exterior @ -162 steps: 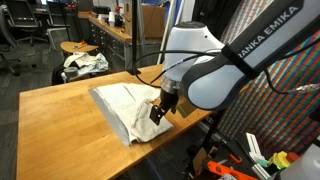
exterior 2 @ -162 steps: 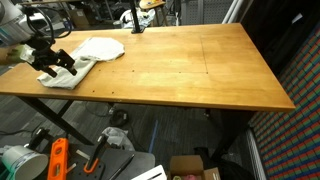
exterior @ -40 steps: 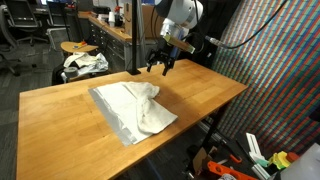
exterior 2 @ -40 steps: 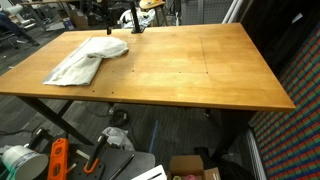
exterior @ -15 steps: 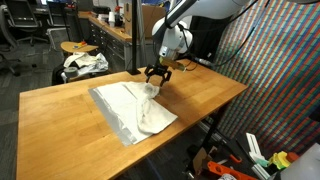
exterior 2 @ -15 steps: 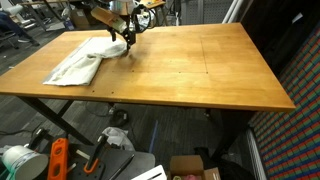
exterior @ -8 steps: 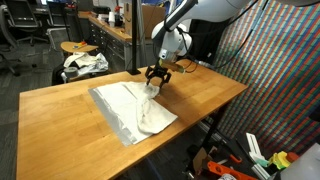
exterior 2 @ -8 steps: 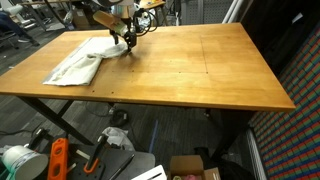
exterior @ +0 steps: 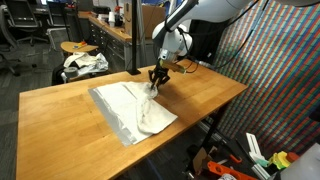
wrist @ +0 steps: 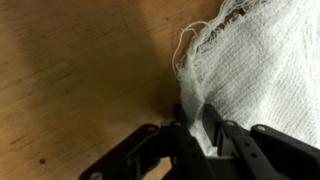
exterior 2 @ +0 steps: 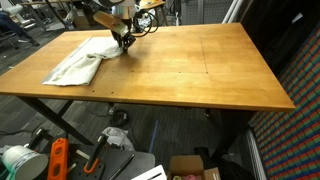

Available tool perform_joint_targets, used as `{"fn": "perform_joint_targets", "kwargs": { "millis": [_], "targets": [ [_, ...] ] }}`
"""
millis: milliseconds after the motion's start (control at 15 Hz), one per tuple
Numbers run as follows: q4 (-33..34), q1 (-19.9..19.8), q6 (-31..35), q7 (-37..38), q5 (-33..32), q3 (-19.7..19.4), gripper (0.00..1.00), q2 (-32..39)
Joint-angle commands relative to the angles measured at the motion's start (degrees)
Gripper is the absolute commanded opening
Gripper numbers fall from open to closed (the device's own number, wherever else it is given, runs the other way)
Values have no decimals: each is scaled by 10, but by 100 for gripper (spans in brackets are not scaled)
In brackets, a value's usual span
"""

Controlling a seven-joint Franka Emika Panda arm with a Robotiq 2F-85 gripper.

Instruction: Fold the cloth once

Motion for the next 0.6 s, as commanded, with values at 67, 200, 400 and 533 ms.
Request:
{"fn": "perform_joint_targets", "kwargs": {
  "millis": [67,200,400,533],
  "targets": [
    [6,-7,-17,4,-3,9,12,-4],
    [7,-6,-17,6,-3,9,16,-6],
    [3,-2,-11,14,-2,11,18,-18],
    [-3,3,-4,15,-3,13,18,-30]
  ]
}}
